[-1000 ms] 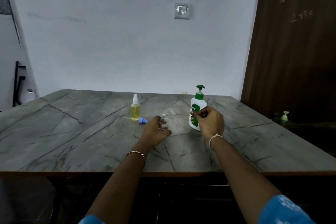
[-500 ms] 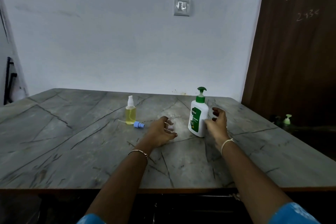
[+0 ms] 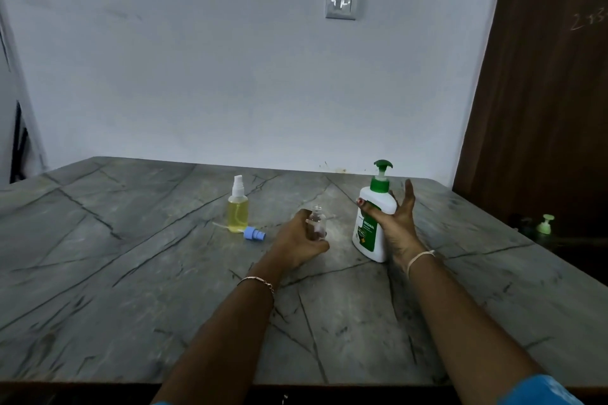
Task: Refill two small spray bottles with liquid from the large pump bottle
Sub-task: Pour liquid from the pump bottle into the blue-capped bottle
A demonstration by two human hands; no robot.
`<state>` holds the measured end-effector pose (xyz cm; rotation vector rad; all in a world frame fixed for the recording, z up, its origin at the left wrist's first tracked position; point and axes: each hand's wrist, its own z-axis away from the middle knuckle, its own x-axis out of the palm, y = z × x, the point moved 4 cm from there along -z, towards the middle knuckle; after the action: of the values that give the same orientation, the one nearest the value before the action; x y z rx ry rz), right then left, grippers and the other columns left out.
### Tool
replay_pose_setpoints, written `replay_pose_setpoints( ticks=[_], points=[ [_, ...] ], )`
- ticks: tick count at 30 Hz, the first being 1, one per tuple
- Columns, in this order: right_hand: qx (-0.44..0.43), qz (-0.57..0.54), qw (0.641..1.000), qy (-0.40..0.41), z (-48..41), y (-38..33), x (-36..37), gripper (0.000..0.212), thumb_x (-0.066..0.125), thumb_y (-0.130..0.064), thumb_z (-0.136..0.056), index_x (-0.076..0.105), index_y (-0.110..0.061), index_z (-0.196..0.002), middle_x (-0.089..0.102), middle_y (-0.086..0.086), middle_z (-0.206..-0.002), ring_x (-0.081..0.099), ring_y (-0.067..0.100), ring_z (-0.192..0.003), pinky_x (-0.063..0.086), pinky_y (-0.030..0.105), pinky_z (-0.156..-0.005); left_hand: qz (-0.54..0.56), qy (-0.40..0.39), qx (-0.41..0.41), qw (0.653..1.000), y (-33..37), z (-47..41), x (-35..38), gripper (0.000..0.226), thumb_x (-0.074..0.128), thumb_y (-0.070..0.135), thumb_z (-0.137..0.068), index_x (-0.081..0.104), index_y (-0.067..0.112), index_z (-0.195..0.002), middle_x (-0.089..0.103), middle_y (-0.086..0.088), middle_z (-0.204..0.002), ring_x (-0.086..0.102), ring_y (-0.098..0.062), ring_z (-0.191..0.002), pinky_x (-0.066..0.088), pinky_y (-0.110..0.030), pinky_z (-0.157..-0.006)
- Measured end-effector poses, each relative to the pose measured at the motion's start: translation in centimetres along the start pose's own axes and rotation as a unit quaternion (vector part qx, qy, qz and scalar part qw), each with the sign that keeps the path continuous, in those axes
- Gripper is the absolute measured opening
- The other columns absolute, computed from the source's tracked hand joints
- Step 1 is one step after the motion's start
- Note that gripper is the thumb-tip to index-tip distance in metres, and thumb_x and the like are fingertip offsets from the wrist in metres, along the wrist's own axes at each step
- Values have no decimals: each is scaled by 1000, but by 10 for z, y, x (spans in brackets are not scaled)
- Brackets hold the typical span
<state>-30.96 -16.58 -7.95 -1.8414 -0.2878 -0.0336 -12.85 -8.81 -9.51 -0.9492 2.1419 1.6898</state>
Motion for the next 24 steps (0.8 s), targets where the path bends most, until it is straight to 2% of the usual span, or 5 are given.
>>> replay_pose_setpoints(
  ticks=[3,5,11,16,24],
  points=[
    [-12,-12,1000,5,2,-1,4,103,75,-7,-77,9,-39,-149,61,-10,-107,59,7,-95,43,38,-95,40,-7,-24,999,-6,-2,1,39,74,23,-65,54,30,-98,70,3,-96,66,-15,-93,54,-36,-86],
    [-27,-14,999,11,2,-2,5,98,73,-5,-78,15,-40,-148,61,-8,-109,58,6,-94,44,36,-93,44,-13,-24,999,-7,-3,0,35,75,21,-65,56,31,-93,71,0,-98,67,-18,-94,53,-44,-90],
    [-127,50,991,0,3,-6,13,91,70,-2,-81,21,-41,-147,45,-4,-139,53,9,-112,47,26,-89,124,-27,-38,991,-5,0,2,47,78,14,-74,54,15,-114,65,5,-96,63,-5,-85,52,-16,-77],
    [-192,167,967,20,5,-11,20,101,80,-13,-71,20,-43,-147,34,-15,-141,40,13,-128,35,39,-109,112,32,-28,993,-6,3,-3,58,85,30,-66,60,15,-116,68,1,-110,65,-11,-100,52,-25,-90],
    [-265,250,930,-49,19,-27,32,117,68,5,-66,3,-49,-147,27,-34,-141,49,9,-116,47,34,-93,146,42,-28,988,-1,4,-4,57,83,21,-68,60,7,-119,68,-4,-112,66,-14,-99,52,-26,-90]
  ],
)
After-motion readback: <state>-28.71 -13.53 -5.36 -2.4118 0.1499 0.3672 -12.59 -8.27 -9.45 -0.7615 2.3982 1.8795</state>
